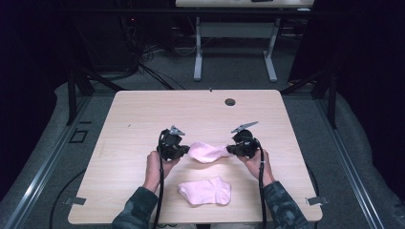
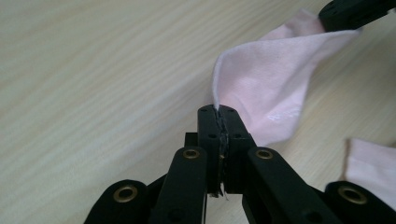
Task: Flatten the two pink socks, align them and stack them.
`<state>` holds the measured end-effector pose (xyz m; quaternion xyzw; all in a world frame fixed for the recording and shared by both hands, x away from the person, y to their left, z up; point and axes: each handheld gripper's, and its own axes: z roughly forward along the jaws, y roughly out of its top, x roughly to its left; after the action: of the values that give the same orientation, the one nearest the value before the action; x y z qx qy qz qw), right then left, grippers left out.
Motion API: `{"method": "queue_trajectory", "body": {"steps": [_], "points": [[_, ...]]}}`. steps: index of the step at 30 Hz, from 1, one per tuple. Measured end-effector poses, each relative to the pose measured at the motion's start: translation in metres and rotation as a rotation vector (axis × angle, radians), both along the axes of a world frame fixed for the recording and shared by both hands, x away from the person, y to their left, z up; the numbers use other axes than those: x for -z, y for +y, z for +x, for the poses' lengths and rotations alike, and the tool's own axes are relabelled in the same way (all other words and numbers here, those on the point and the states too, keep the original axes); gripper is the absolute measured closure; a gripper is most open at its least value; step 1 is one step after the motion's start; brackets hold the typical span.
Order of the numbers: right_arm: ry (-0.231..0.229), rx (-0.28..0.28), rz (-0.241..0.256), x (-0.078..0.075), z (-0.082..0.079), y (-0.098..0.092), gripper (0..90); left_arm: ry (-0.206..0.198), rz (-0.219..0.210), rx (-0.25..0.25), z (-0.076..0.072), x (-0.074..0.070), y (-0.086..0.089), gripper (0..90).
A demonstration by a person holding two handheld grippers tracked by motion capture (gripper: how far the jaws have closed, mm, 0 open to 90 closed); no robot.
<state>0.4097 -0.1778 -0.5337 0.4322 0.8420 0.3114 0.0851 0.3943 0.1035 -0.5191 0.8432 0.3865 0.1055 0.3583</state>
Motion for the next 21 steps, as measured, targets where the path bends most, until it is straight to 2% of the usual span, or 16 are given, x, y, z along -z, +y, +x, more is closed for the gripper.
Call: {"method": "queue_trajectory", "body": {"steps": [1, 3, 5, 6, 8, 10, 11, 12, 14, 16, 19, 21], "points": [[-0.003, 0.027, 0.027, -0.003, -0.003, -0.004, 88.4, 0.000, -0.008, 0.007, -0.001, -0.002, 0.000, 89.0], [0.010, 0.045, 0.046, -0.008, -0.009, -0.009, 87.8, 0.019, -0.025, 0.021, -0.003, -0.003, 0.001, 89.0], [0.017, 0.047, 0.053, -0.009, -0.014, -0.013, 87.3, 0.025, -0.013, 0.024, -0.005, 0.001, 0.001, 89.0], [0.025, 0.047, 0.051, -0.008, -0.015, -0.014, 87.2, 0.043, -0.016, 0.032, -0.005, 0.005, 0.001, 89.0], [0.043, 0.038, 0.034, 0.000, -0.018, -0.015, 86.7, 0.058, -0.018, 0.045, -0.005, 0.011, 0.001, 87.6], [0.075, 0.028, 0.003, 0.006, -0.019, -0.015, 84.8, 0.083, -0.010, 0.049, -0.004, 0.016, 0.002, 82.3], [0.084, 0.030, 0.002, 0.008, -0.019, -0.015, 82.6, 0.100, -0.018, 0.049, -0.003, 0.018, 0.003, 77.9], [0.096, 0.035, 0.004, 0.011, -0.019, -0.019, 79.9, 0.117, -0.027, 0.053, -0.003, 0.019, 0.004, 68.1], [0.090, 0.040, 0.013, 0.010, -0.019, -0.023, 77.7, 0.112, -0.037, 0.048, -0.003, 0.018, 0.007, 65.8], [0.077, 0.076, 0.049, 0.009, -0.018, -0.031, 71.7, 0.114, -0.045, 0.042, -0.003, 0.013, 0.009, 55.8], [0.083, 0.082, 0.055, 0.010, -0.015, -0.032, 67.0, 0.097, -0.053, 0.045, 0.002, 0.003, 0.006, 52.5], [0.086, 0.078, 0.052, 0.012, -0.013, -0.029, 64.9, 0.101, -0.057, 0.048, 0.008, 0.000, 0.000, 51.4]]}}
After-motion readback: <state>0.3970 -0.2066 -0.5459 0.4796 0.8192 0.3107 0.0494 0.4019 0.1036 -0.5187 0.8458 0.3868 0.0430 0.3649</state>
